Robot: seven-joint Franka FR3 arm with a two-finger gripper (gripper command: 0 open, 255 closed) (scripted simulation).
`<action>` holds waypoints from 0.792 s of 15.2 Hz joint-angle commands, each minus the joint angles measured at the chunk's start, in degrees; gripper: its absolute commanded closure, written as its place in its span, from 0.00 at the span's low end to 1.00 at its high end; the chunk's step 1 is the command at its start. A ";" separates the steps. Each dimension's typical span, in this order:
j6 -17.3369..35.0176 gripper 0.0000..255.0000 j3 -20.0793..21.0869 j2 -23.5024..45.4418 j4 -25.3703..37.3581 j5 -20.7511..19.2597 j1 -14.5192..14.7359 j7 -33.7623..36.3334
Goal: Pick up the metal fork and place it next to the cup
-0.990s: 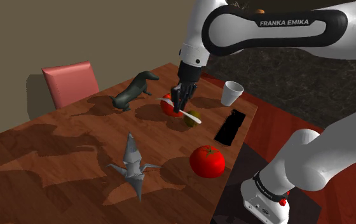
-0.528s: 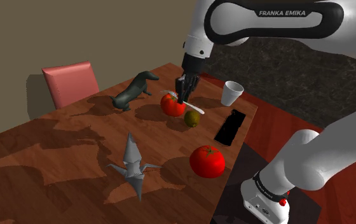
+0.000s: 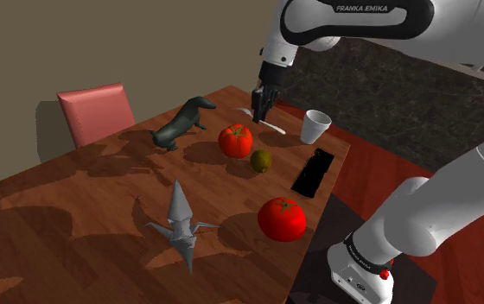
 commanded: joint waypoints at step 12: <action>-6.19 1.00 -8.44 15.29 18.68 -2.39 -7.79 -14.90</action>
